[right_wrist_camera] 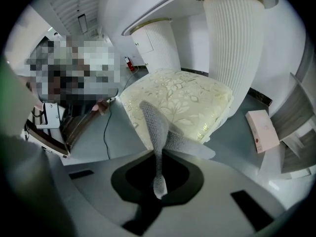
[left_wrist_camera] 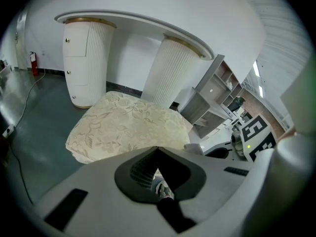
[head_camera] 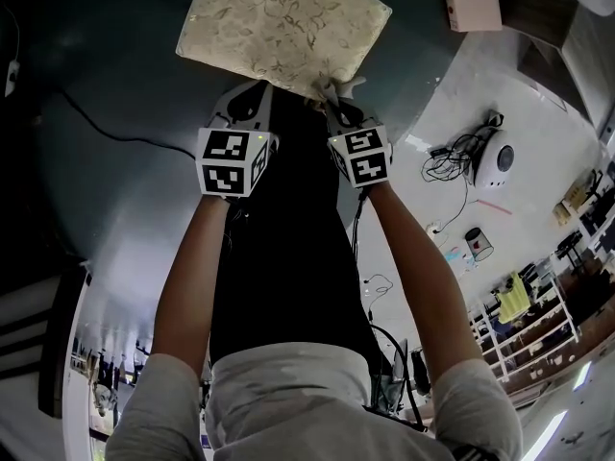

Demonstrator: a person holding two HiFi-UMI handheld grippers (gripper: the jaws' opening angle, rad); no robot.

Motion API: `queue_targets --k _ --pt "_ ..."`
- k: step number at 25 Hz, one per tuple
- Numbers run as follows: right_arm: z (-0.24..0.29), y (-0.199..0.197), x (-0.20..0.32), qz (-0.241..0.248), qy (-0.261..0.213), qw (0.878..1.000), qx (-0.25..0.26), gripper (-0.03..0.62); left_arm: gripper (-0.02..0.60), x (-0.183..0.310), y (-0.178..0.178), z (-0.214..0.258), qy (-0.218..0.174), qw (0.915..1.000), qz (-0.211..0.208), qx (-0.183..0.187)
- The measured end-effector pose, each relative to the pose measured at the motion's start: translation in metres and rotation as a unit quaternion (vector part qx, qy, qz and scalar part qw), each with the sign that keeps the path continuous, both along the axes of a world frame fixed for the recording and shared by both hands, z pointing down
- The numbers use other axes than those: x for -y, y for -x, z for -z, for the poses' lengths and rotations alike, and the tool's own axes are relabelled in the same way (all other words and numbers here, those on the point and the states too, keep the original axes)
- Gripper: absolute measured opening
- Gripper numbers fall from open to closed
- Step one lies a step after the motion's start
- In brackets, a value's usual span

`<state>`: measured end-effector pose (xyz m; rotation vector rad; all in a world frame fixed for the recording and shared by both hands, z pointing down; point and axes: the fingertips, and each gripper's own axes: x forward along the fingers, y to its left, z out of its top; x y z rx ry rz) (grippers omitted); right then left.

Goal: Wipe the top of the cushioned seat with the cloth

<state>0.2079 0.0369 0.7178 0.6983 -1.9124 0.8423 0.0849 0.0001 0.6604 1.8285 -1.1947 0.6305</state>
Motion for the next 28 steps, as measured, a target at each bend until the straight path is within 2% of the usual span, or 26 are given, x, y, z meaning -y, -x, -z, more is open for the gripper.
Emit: queue_targets --k 9,16,22,28 --pt "-0.002 0.027 -0.008 -0.007 0.015 1.0 -0.001 0.02 0.013 -0.006 0.013 0.001 0.001 1.0 0.002 -0.003" --pt "-0.001 0.052 -0.004 -0.026 0.029 0.999 0.006 0.02 0.012 -0.009 0.045 0.0 0.003 0.9999 0.01 -0.002" --pt "-0.001 0.073 0.004 -0.093 0.066 0.992 0.046 0.02 0.014 -0.008 0.065 0.0 0.003 0.9999 0.01 -0.004" --pt "0.005 0.087 0.015 -0.125 0.048 0.99 0.049 0.02 0.014 -0.008 0.081 -0.001 -0.001 0.9999 -0.006 -0.008"
